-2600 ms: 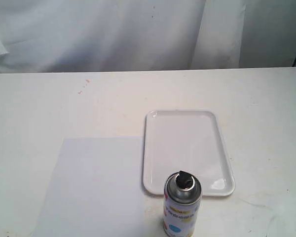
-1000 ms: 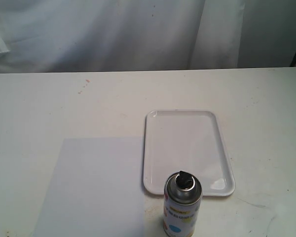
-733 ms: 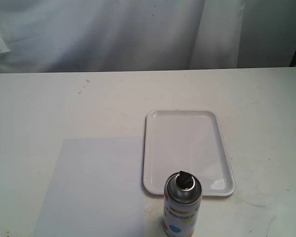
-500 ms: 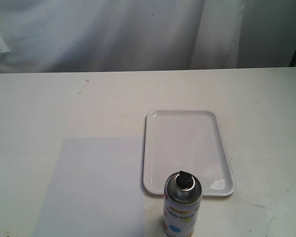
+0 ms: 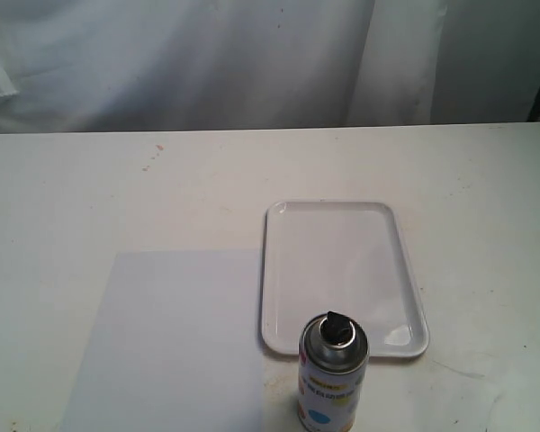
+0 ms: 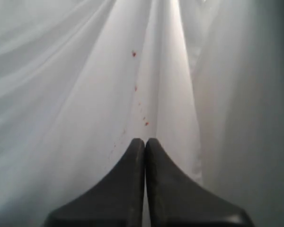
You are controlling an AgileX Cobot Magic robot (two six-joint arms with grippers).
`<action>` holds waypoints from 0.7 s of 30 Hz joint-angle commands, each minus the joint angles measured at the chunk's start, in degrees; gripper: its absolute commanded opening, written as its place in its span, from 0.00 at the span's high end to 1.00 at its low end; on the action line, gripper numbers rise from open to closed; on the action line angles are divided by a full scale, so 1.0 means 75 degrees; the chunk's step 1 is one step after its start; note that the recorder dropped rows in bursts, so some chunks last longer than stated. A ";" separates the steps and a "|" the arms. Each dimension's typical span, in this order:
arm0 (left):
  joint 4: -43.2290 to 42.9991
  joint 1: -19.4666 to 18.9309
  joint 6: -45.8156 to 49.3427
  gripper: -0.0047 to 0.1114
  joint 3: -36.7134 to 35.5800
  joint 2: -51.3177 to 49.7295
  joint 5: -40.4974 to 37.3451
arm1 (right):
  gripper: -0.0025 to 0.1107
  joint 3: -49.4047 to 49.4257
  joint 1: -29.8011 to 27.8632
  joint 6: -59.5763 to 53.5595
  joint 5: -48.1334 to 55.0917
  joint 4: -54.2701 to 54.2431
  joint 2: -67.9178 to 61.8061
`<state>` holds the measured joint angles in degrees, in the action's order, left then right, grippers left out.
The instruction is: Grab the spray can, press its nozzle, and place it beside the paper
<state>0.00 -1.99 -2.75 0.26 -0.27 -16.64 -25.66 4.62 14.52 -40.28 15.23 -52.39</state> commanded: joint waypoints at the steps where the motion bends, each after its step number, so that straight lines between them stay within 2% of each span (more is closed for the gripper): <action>1: 0.0000 -0.0005 0.0006 0.96 -0.0034 0.0036 0.0048 | 0.98 -0.0023 0.0052 0.0738 -0.0144 0.1524 -0.0830; 5: 0.0000 -0.0005 0.0006 0.96 -0.0034 0.0036 0.0048 | 0.98 -0.0023 0.0052 0.1409 0.0081 0.2557 -0.1339; 17: 0.0000 -0.0005 0.0006 0.96 -0.0034 0.0036 0.0048 | 0.98 0.0311 0.0052 0.1408 0.0114 0.2710 -0.2238; 21: 0.0000 -0.0005 0.0006 0.96 -0.0034 0.0036 0.0048 | 0.98 0.0849 0.0052 0.1184 -0.0869 0.2710 -0.2564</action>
<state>0.00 -1.99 -2.75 0.26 -0.27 -16.64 -21.74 4.62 24.96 -41.25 35.10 -70.31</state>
